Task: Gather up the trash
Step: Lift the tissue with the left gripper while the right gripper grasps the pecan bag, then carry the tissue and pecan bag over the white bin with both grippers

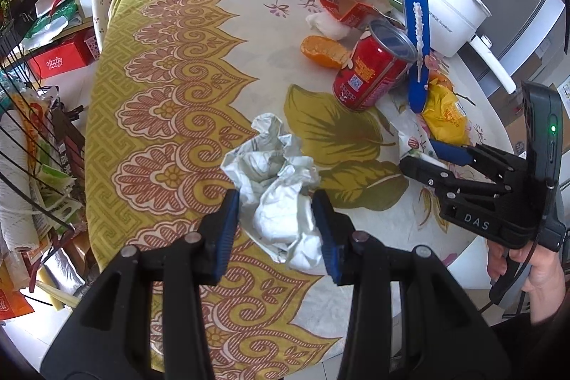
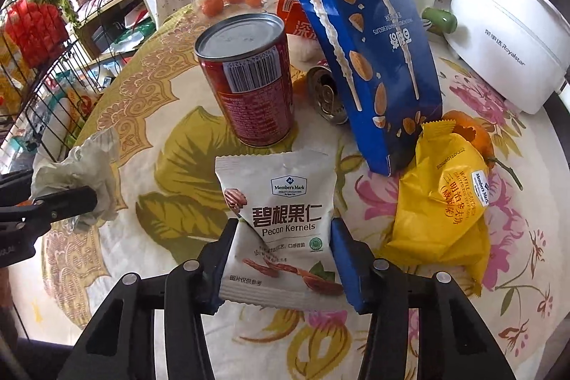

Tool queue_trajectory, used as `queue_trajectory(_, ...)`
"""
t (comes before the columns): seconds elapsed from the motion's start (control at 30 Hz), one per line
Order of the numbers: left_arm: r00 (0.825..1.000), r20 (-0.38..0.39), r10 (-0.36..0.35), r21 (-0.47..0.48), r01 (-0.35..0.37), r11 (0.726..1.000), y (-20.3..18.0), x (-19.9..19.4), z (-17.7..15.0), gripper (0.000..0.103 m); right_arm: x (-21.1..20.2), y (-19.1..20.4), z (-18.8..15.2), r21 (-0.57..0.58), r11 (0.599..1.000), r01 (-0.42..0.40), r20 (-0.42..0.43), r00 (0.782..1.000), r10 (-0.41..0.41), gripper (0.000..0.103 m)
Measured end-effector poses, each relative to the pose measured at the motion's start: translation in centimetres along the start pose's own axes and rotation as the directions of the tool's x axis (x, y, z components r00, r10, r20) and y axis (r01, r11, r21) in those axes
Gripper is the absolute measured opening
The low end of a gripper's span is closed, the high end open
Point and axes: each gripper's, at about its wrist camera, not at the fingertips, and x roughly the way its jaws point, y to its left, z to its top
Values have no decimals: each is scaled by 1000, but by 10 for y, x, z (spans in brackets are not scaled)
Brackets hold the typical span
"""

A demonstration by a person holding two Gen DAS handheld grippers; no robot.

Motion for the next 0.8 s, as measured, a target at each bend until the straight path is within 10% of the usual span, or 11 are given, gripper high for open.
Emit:
queue_trajectory(0.37, 998, 41, -45, 24, 44, 999, -37, -14, 2, 44, -74, -12, -19, -4, 999, -52, 96, 994, 52, 51)
queue_trajectory(0.8, 992, 34, -123, 144, 117, 983, -129, -10, 4, 44, -145, -108, -80, 126, 990, 59, 125, 989, -75, 51)
